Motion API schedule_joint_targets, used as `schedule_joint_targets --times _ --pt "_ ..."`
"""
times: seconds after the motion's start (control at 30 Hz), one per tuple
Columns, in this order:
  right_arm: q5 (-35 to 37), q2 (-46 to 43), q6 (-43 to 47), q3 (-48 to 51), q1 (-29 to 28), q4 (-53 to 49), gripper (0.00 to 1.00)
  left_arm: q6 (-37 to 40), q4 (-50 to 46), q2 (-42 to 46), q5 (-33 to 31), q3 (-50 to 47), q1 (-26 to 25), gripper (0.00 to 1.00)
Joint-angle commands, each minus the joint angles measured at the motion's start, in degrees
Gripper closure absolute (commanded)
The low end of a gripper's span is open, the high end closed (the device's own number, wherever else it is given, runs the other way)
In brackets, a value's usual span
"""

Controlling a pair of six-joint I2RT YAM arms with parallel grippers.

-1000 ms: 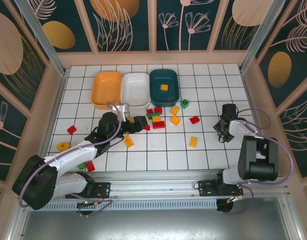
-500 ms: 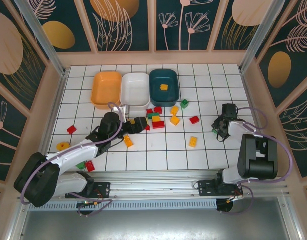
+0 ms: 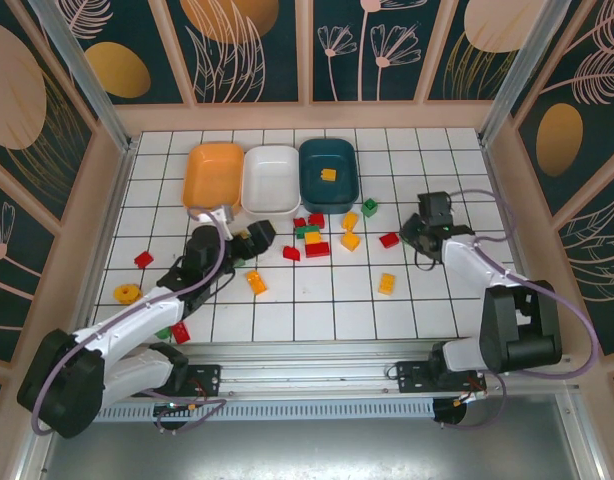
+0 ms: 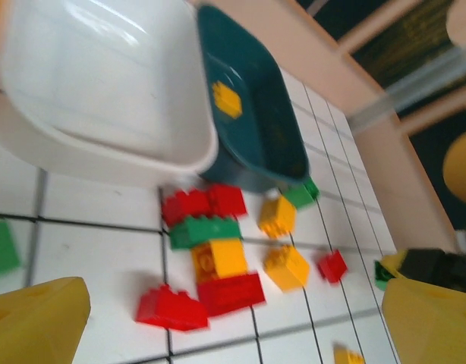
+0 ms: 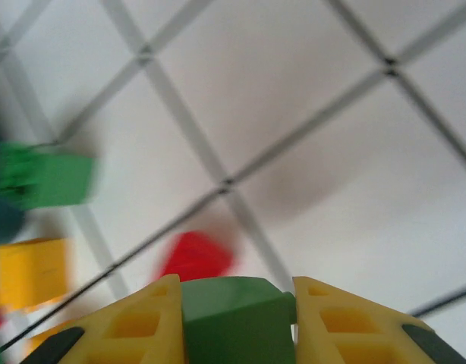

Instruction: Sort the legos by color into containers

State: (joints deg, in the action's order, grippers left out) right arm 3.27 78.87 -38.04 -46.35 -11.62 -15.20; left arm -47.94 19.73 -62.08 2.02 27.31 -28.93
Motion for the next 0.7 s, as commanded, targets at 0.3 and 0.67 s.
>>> schedule_joint_targets --times 0.3,0.67 --pt "1.0 31.9 9.8 -41.7 -24.9 5.3 0.7 -7.6 -11.3 0.6 4.7 -0.8 17.3 0.01" --pt "1.4 63.1 16.9 -86.1 -29.4 -14.7 0.58 -3.9 -20.3 7.6 0.3 -0.5 17.4 0.02"
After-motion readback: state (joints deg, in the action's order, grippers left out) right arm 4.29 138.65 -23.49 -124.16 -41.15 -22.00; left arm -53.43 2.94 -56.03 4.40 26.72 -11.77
